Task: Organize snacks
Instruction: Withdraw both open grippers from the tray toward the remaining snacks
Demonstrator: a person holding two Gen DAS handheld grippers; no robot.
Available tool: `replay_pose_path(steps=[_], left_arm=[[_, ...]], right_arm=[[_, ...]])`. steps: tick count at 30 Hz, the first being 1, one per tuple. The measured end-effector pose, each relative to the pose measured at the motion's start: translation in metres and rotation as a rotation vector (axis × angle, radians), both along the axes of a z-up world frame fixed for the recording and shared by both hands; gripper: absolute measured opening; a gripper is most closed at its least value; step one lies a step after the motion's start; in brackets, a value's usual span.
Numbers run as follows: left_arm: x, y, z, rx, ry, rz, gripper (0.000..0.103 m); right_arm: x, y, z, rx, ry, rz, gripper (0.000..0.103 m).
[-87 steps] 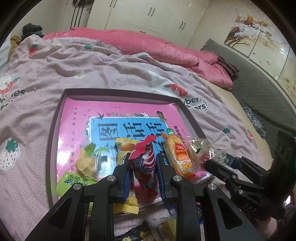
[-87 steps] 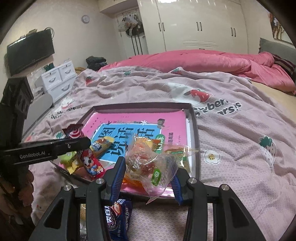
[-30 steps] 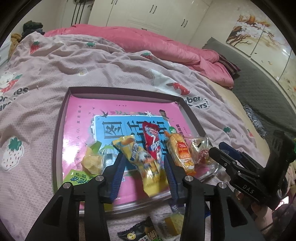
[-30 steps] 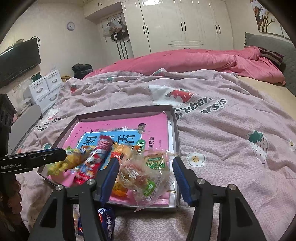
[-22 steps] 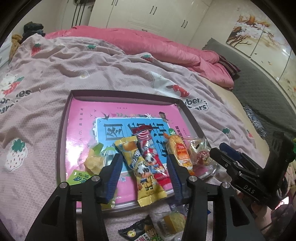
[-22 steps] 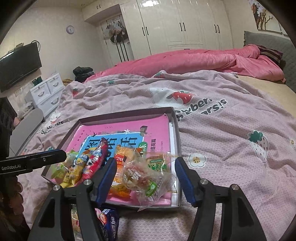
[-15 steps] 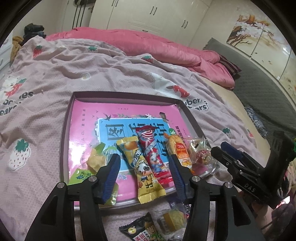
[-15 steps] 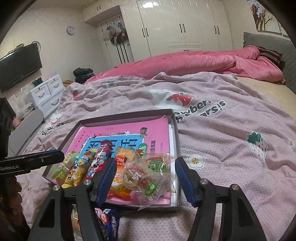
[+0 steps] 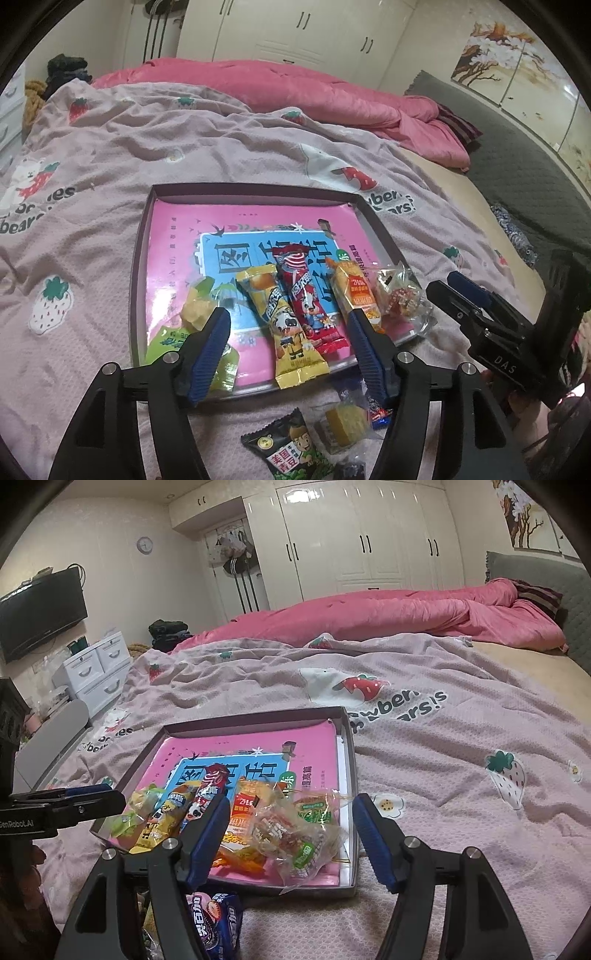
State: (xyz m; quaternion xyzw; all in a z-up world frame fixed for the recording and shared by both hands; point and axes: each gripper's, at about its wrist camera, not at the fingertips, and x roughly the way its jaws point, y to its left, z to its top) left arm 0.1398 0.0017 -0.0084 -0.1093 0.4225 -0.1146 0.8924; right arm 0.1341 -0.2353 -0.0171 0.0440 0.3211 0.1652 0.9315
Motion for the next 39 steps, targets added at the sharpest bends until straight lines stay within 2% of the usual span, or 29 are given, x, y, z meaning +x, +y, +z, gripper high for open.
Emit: replay_pose_path(steps=[39], left_arm=[[-0.049, 0.011, 0.021, 0.037, 0.006, -0.019, 0.070]], right_arm=[[-0.055, 0.028, 0.018, -0.071, -0.038, 0.082, 0.070]])
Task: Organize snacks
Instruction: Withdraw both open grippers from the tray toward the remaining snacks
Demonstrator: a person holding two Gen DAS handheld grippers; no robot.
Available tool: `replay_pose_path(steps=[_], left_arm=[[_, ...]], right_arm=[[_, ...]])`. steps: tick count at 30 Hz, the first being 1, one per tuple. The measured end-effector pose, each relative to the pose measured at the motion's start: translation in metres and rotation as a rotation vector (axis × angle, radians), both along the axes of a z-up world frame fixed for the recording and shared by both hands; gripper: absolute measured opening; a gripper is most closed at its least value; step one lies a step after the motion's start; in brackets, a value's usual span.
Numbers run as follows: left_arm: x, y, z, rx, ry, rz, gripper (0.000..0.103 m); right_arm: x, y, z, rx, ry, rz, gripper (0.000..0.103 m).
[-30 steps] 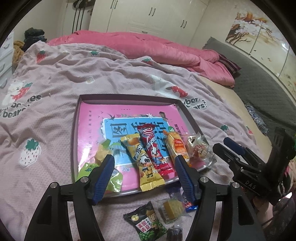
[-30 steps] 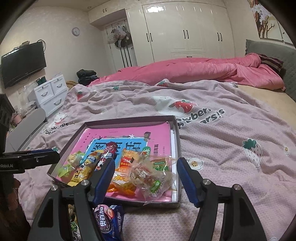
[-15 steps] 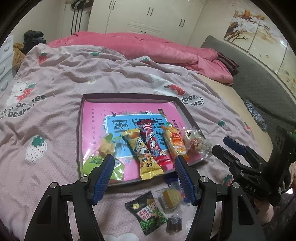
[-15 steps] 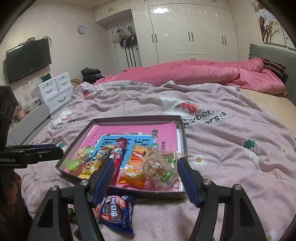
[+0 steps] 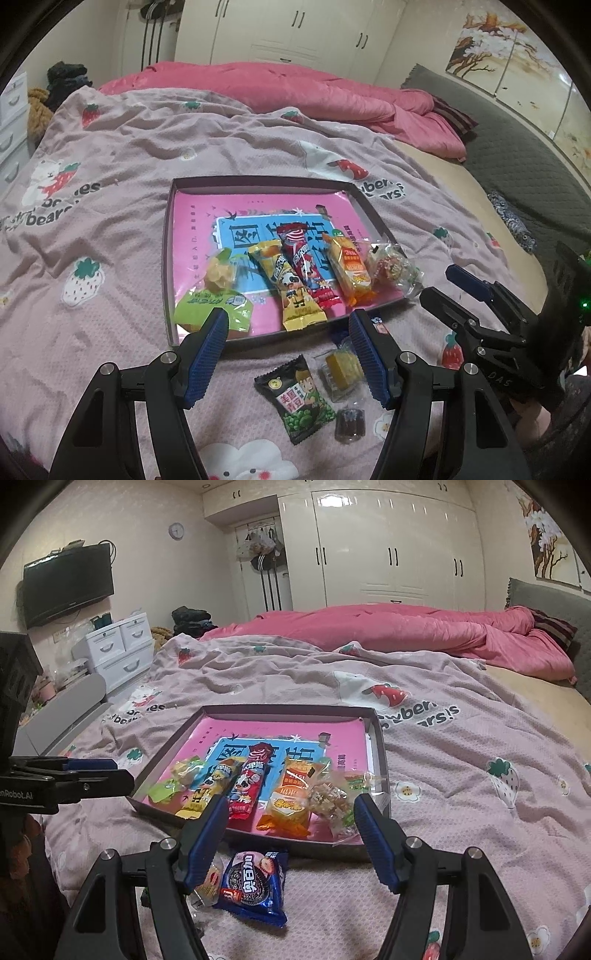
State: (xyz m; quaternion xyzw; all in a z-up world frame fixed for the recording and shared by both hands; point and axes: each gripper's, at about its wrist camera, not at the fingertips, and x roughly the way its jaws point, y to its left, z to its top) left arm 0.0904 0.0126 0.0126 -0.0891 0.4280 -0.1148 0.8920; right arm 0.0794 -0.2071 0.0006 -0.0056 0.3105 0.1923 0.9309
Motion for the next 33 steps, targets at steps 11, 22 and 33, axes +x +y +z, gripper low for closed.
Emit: replay_pose_path(steps=[11, 22, 33], left_arm=[[-0.009, -0.002, 0.002, 0.005, 0.006, -0.010, 0.070], [-0.021, -0.016, -0.003, 0.007, 0.035, -0.065, 0.071], [-0.039, -0.040, -0.021, 0.019, 0.098, -0.160, 0.071]], right_arm=[[-0.009, -0.001, 0.000, -0.002, 0.020, -0.005, 0.070], [-0.015, -0.005, -0.001, -0.003, 0.049, -0.014, 0.070], [-0.020, -0.003, -0.006, -0.015, 0.086, 0.005, 0.070]])
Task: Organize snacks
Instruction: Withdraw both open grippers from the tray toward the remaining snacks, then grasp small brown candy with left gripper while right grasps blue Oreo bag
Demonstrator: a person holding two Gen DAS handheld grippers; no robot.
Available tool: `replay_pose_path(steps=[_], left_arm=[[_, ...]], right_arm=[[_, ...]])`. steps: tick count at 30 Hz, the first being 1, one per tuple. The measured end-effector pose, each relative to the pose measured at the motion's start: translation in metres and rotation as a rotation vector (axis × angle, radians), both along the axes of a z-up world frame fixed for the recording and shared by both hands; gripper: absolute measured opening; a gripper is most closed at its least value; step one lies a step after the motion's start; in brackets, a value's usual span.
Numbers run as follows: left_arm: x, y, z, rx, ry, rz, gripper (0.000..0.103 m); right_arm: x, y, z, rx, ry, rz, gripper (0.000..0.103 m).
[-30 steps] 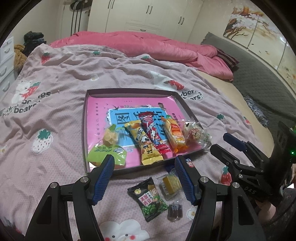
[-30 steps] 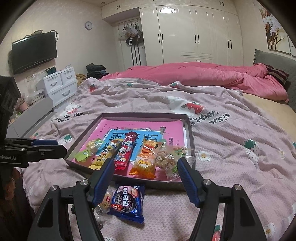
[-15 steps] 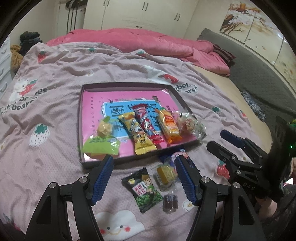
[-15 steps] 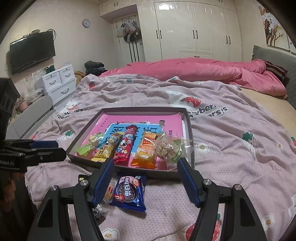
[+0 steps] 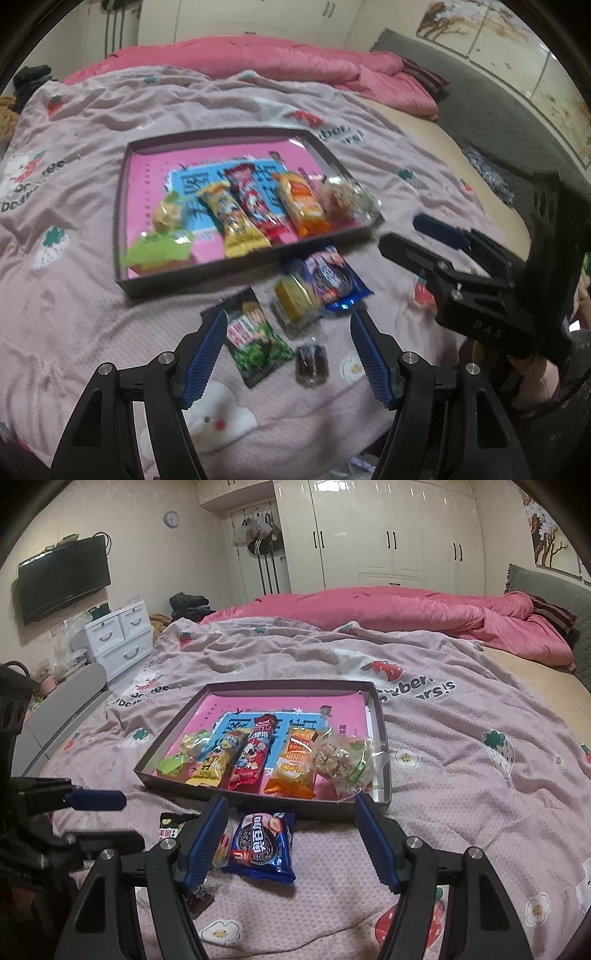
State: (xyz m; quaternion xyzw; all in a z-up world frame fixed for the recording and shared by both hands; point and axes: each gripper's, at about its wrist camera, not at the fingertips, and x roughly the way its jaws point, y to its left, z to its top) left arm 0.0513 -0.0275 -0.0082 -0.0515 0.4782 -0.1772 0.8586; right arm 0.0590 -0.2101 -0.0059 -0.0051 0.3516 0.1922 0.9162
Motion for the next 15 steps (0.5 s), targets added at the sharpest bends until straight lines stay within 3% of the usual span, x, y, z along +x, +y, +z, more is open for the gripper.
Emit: replay_pose_path(steps=[15], left_arm=[[-0.009, -0.022, -0.025, 0.020, 0.086, -0.080, 0.071]], right_arm=[[0.001, 0.002, -0.008, 0.002, 0.044, 0.015, 0.070]])
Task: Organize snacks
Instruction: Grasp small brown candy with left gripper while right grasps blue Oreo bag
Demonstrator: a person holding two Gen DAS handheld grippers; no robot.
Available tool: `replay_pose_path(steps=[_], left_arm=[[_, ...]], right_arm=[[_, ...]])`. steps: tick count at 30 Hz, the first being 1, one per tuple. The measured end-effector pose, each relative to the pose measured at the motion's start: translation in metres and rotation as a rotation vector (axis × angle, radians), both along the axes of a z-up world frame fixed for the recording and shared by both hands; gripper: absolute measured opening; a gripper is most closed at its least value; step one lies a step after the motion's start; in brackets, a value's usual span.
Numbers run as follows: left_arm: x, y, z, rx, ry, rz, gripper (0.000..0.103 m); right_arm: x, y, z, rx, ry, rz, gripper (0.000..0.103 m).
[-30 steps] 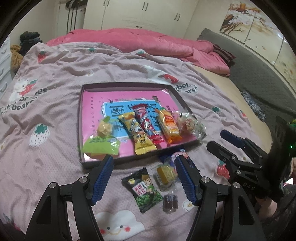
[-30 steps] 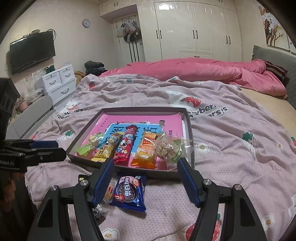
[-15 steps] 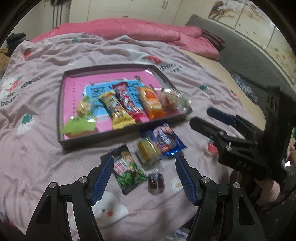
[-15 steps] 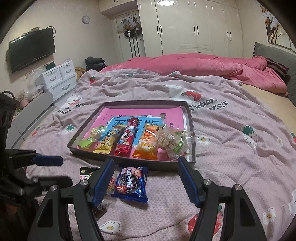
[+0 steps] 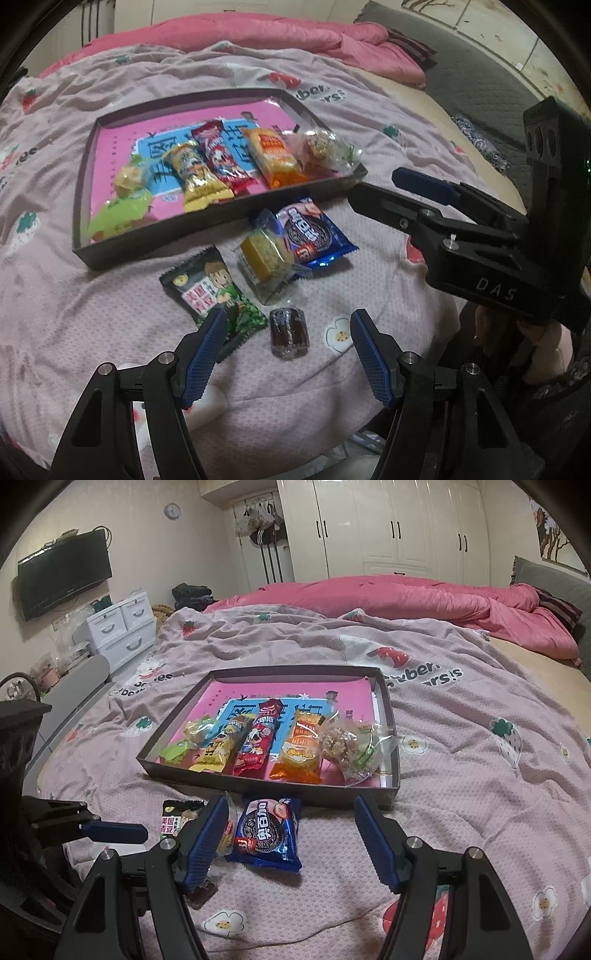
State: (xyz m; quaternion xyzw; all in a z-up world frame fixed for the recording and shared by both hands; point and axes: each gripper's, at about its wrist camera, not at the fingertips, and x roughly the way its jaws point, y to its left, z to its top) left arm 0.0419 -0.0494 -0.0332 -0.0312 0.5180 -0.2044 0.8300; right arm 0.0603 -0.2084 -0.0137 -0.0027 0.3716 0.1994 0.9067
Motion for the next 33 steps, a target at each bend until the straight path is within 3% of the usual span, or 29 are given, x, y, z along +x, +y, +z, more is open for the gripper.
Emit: replay_pose_path(steps=[7, 17, 21, 33], left_arm=[[0.000, -0.004, -0.013, -0.021, 0.047, -0.012, 0.071], [0.001, -0.013, -0.026, -0.030, 0.076, -0.037, 0.056], [0.004, -0.013, -0.031, -0.040, 0.091, -0.030, 0.055], [0.014, -0.017, -0.043, -0.029, 0.110, -0.021, 0.039]], right_arm=[[0.005, -0.001, -0.009, 0.008, 0.056, 0.005, 0.070], [0.015, 0.001, -0.028, 0.006, 0.133, 0.011, 0.070], [0.022, 0.002, -0.037, 0.014, 0.174, 0.008, 0.070], [0.030, 0.008, -0.046, 0.003, 0.200, 0.021, 0.070]])
